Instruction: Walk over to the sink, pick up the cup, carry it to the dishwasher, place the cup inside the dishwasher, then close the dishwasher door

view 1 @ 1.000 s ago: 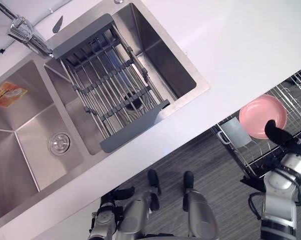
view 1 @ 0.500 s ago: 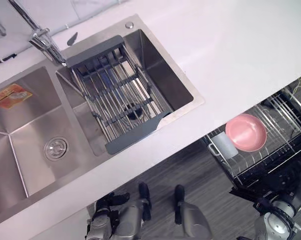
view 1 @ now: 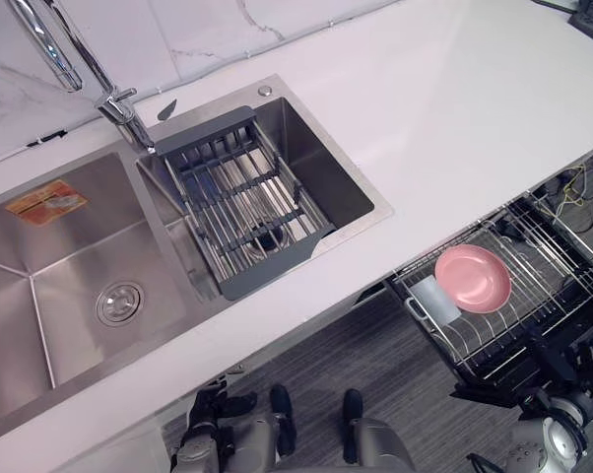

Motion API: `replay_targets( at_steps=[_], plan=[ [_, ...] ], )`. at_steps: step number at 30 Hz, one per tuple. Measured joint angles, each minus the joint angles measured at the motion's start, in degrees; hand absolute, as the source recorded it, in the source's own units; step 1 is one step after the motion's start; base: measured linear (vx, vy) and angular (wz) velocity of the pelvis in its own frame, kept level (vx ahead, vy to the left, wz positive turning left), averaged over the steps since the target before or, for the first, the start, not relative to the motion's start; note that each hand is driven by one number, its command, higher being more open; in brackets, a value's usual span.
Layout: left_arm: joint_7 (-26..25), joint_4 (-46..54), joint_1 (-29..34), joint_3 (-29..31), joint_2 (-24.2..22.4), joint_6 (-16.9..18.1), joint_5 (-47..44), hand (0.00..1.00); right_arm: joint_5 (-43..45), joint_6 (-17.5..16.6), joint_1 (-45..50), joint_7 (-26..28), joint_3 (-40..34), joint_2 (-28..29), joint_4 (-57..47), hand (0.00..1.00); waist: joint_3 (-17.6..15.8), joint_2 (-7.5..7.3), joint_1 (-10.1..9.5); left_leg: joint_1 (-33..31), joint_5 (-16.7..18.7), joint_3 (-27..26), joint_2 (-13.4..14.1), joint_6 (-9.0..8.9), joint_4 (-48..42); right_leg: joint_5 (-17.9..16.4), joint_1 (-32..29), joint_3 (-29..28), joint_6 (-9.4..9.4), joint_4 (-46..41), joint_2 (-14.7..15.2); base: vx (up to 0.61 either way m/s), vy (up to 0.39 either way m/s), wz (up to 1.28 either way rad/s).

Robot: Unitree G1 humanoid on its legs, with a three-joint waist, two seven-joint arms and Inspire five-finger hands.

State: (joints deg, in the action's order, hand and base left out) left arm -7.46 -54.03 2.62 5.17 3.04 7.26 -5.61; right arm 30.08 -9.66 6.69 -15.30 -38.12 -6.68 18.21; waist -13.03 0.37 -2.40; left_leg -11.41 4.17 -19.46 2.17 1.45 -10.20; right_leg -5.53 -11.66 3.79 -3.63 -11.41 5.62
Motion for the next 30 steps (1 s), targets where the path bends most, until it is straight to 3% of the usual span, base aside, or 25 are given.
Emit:
replay_targets(
  at_steps=[5,12,21,30],
  plan=[
    [0.02,-0.42,-0.02,1.01,-0.84,-0.35,-0.09,0.9,-2.42,0.0,0.73,-4.11,-1.66,0.25,-5.99,0.9,0.32,0.56,-0.13,0.04,-0.03,1.02,-0.03,0.33,-0.21,0.09,1.23,0.91,-0.13,1.56,-0.04,0.09,0.005,0.09],
    [-0.01,-0.69,-0.09,1.89,-1.06,-0.88,0.0,0.9,-10.12,-0.01,2.89,-5.68,-3.72,1.95,-11.19,0.9,0.32,0.55,-0.15,1.33,0.37,1.59,0.12,0.05,-0.2,0.06,3.3,1.56,-0.11,2.67,-0.24,0.02,-0.003,0.05],
    [-0.03,-0.79,0.2,3.55,-1.42,-1.69,-0.01,0.9,-11.3,1.57,7.8,-6.18,-3.81,4.8,-10.09,0.9,0.34,0.59,0.69,2.06,1.06,1.08,0.37,0.09,-0.93,0.02,4.07,1.23,-0.07,2.78,-0.4,-0.01,0.005,-0.03],
    [0.07,-0.84,0.49,4.46,-1.42,-2.46,0.04,0.9,-8.71,2.67,7.23,-1.66,-3.71,4.7,-0.6,0.9,0.83,0.89,0.83,2.89,1.13,0.46,0.69,-0.05,-1.19,0.06,4.38,0.45,-0.13,1.98,-0.48,-0.02,0.003,-0.04]
  ],
)
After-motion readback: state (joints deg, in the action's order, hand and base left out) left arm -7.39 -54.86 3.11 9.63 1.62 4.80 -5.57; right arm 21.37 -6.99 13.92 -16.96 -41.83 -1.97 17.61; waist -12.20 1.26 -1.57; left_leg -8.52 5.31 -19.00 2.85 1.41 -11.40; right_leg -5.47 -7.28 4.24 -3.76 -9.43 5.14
